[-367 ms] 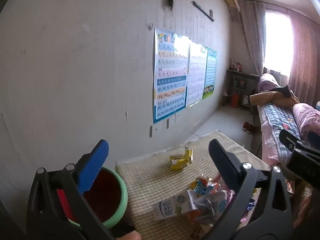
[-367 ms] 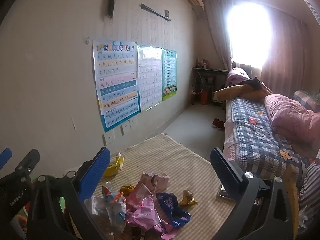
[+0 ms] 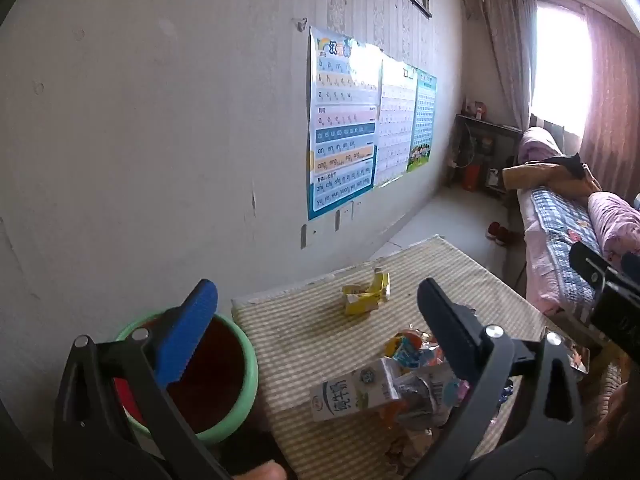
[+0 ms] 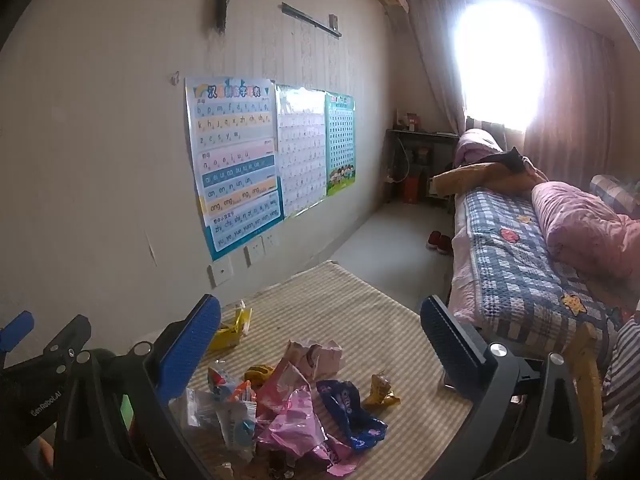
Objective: Collect trash
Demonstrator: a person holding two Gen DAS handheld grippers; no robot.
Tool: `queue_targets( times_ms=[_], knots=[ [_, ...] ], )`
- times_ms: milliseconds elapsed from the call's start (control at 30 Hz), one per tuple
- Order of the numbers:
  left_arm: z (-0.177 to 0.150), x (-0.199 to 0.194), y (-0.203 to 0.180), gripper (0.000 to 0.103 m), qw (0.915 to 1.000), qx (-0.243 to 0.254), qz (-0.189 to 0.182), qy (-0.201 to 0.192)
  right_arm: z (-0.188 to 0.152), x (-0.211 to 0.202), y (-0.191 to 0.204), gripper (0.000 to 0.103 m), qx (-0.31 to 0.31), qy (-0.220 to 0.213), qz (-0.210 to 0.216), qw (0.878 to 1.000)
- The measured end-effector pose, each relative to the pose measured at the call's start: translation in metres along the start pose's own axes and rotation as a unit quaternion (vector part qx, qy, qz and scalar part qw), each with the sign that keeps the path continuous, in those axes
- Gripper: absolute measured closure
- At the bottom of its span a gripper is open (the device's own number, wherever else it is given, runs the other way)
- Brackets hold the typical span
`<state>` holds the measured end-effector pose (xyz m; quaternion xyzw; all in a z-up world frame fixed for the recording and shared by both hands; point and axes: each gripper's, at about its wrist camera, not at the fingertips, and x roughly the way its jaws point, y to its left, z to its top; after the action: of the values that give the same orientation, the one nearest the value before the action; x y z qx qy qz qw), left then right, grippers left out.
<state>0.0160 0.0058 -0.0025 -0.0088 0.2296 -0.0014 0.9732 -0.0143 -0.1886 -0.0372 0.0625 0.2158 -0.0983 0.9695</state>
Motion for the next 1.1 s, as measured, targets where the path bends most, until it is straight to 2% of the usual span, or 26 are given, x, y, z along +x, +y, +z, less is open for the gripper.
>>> queue_targets(
  times_ms=[1100],
  knots=[
    [-0.009,0.007,0.008,0.005,0.9994,-0.007,0.012,0.031,-0.01,0.008,-0.001,0.007,-0.002,0.022,0.0,1.0]
  ],
)
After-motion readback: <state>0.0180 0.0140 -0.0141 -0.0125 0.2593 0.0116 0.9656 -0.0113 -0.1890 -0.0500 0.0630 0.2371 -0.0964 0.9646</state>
